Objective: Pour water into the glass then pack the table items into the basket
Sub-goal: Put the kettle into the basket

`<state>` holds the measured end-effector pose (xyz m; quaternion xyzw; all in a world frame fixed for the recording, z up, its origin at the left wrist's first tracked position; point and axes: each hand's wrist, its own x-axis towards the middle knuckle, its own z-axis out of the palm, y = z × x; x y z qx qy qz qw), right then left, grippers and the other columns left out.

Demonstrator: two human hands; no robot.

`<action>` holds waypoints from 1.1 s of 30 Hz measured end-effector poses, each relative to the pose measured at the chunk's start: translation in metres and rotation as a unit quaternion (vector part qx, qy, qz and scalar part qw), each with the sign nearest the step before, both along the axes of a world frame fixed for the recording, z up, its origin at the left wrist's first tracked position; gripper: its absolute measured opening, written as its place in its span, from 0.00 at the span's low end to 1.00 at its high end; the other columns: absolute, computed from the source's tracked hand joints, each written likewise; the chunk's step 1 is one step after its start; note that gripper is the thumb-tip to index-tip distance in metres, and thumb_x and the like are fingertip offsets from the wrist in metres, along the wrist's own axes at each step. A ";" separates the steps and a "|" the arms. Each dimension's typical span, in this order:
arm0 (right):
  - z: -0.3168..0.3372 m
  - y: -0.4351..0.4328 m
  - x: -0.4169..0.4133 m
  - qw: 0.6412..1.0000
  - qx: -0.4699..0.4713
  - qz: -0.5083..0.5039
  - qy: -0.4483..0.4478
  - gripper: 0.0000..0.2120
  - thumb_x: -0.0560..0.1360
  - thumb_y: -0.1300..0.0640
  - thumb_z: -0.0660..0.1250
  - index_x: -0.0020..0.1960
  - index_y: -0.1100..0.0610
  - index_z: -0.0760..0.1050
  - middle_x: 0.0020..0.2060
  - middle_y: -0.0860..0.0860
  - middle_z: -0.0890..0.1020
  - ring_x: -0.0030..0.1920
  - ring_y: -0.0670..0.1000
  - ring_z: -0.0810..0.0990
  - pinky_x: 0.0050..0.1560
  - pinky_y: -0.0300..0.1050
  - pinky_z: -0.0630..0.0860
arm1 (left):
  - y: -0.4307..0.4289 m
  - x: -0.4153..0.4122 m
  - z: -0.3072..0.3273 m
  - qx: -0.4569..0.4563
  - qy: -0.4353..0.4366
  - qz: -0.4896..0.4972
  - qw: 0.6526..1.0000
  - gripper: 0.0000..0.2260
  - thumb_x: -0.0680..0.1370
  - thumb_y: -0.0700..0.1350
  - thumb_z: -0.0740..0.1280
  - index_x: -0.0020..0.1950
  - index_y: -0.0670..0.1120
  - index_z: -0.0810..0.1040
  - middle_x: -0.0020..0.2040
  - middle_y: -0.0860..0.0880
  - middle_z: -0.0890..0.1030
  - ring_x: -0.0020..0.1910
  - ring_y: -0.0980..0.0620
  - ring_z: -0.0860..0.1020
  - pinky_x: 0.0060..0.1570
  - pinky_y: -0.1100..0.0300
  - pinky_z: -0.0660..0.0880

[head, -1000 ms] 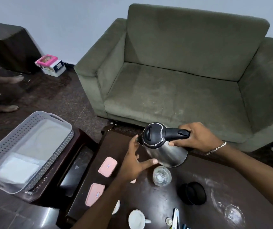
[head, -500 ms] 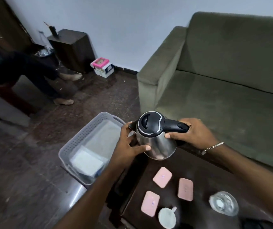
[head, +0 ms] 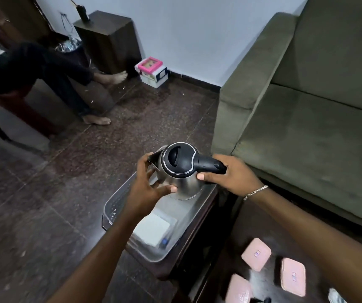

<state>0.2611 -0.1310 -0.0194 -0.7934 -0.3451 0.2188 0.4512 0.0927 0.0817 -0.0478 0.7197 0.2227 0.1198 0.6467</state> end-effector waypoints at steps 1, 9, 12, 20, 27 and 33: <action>-0.007 0.005 0.000 1.000 -0.005 -0.002 -0.003 0.18 0.68 0.37 0.78 0.42 0.50 0.77 0.30 0.42 0.75 0.31 0.40 0.71 0.35 0.43 0.67 | 0.006 0.000 -0.009 0.003 0.006 -0.001 1.000 0.45 0.64 0.36 0.82 0.75 0.53 0.65 0.72 0.62 0.74 0.69 0.65 0.75 0.57 0.67 0.79; -0.033 0.017 0.001 0.998 -0.054 0.018 -0.017 0.20 0.70 0.39 0.77 0.54 0.51 0.82 0.44 0.50 0.86 0.46 0.53 0.85 0.53 0.56 0.79 | 0.018 -0.001 -0.052 -0.016 0.016 -0.003 1.000 0.43 0.63 0.43 0.84 0.71 0.61 0.67 0.68 0.67 0.75 0.70 0.62 0.75 0.60 0.60 0.80; -0.035 0.021 0.006 0.998 -0.053 0.016 -0.024 0.19 0.70 0.39 0.77 0.53 0.50 0.81 0.42 0.50 0.86 0.44 0.51 0.84 0.51 0.55 0.79 | 0.022 0.002 -0.054 -0.007 0.016 -0.009 1.000 0.42 0.63 0.45 0.84 0.71 0.65 0.67 0.68 0.70 0.74 0.67 0.68 0.75 0.56 0.66 0.79; -0.040 0.025 0.012 0.996 -0.056 0.016 -0.070 0.18 0.71 0.39 0.76 0.44 0.53 0.76 0.32 0.50 0.77 0.33 0.46 0.73 0.40 0.48 0.73 | 0.024 -0.007 -0.066 0.047 0.096 -0.038 0.994 0.55 0.62 0.54 0.86 0.81 0.62 0.57 0.75 0.67 0.69 0.75 0.64 0.67 0.67 0.52 0.74; -0.045 0.025 0.017 0.994 -0.040 0.013 -0.104 0.20 0.71 0.39 0.76 0.40 0.51 0.71 0.29 0.47 0.70 0.31 0.43 0.68 0.32 0.36 0.65 | 0.023 -0.048 -0.112 0.315 0.339 -0.204 0.863 0.70 0.55 0.79 0.74 0.83 0.60 0.35 0.86 0.52 0.45 0.85 0.41 0.38 0.79 0.30 0.48; -0.052 0.013 0.017 0.991 -0.060 0.000 -0.119 0.21 0.70 0.36 0.75 0.41 0.51 0.71 0.30 0.49 0.71 0.30 0.43 0.67 0.32 0.38 0.65 | 0.031 -0.054 -0.118 0.356 0.427 -0.249 0.793 0.69 0.57 0.73 0.79 0.82 0.62 0.34 0.85 0.50 0.34 0.82 0.33 0.33 0.72 0.19 0.44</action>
